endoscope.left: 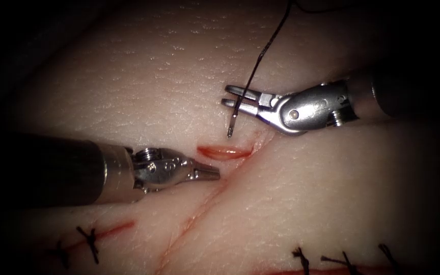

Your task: Wound Closure

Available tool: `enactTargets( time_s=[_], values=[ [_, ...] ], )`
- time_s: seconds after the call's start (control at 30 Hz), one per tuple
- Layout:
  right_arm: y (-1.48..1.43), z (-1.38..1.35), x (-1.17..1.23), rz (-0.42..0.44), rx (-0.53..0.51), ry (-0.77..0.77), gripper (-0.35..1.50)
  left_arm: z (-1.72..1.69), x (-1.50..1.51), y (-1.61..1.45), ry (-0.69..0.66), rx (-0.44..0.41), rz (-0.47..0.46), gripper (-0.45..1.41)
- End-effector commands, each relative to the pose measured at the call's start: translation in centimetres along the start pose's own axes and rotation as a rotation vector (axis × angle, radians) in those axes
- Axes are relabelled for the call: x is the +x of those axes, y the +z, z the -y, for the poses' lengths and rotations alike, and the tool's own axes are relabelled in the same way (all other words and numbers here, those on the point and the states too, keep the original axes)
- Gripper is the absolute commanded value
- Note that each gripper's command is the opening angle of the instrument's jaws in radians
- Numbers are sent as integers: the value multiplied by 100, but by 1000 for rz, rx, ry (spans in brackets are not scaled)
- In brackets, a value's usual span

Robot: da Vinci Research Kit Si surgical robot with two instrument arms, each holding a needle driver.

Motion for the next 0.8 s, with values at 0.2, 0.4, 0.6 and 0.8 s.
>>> enactTargets(
  time_s=[0.2, 0.4, 0.6, 0.8],
  values=[
    [8, 15, -12, 7, -1, 114, -35, -4, -2, 3, 3, -8, -2, -27],
    [8, 16, -15, 28, 1, 257, -35, -2, -1, 0, 3, -4, -1, -27],
    [8, 11, -16, 56, -19, 369, -35, -4, -1, 1, 2, -3, -1, -28],
    [8, 8, -17, 58, -24, 435, -35, -5, -2, 0, 3, -3, -1, -28]
  ],
)
